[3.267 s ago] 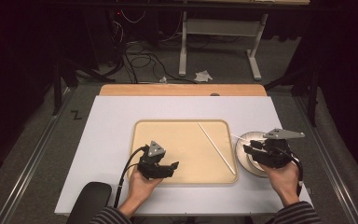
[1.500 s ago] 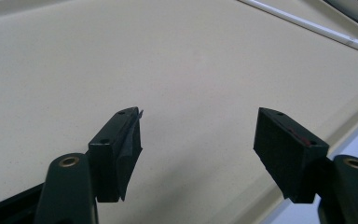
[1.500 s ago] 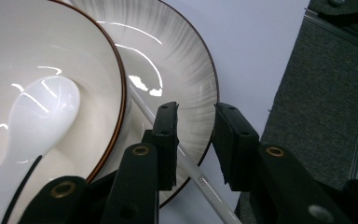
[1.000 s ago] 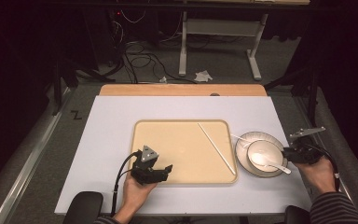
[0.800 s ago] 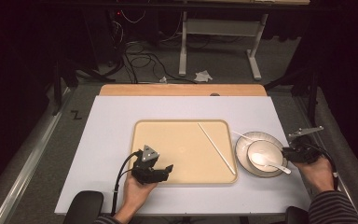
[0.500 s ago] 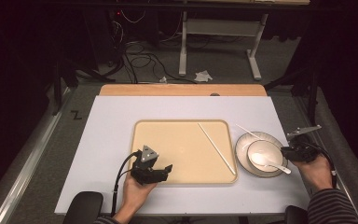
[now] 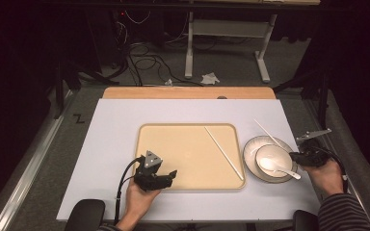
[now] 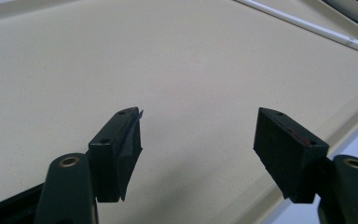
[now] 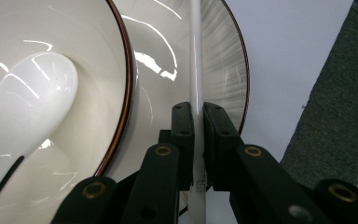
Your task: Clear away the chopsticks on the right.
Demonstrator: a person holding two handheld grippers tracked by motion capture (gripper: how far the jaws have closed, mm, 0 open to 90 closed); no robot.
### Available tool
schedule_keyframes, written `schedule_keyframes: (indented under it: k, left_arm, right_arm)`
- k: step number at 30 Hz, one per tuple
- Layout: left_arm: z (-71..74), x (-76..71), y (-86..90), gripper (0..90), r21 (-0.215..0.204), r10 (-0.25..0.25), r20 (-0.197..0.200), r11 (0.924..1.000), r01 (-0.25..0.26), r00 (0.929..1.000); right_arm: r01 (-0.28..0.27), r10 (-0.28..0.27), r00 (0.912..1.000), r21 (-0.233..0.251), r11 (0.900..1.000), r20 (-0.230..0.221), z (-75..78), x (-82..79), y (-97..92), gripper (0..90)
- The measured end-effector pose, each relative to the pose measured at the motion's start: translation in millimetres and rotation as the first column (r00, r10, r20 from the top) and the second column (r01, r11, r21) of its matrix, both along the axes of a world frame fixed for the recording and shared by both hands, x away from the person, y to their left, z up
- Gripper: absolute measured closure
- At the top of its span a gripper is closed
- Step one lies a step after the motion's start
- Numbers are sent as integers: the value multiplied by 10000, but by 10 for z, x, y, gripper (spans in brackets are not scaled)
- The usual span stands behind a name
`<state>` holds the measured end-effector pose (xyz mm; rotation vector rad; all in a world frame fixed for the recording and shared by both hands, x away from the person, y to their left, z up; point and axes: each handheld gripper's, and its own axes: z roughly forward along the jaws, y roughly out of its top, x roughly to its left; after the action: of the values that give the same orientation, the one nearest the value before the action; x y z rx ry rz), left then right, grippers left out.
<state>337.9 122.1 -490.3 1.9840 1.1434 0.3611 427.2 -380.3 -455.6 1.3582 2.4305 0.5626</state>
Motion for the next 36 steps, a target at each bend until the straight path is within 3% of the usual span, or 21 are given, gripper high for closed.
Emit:
schedule_keyframes:
  k: [16,18,19,26,36]
  left_arm:
    - [-3,-20,28,323,-13,112,-21,9999,-112,9999]
    - [-9,-14,24,321,-10,87,-50,10000,-88,9999]
    - [-12,-11,22,319,-10,53,-80,10000,-54,10000]
    - [-28,12,-2,320,-81,-107,-127,9999,106,9999]
    - [-45,87,-102,325,-133,-481,-170,9988,479,9987]
  right_arm:
    - [-201,201,9998,50,9998,-39,-11,10,-6,858]
    - [-201,200,9997,47,9998,133,1,-2,-10,858]
    - [-258,253,9987,94,9996,446,27,-27,-4,858]
    - [-11,2,9971,115,9999,761,152,-75,-20,858]
    - [237,-300,9922,528,9983,1211,369,-247,-8,859]
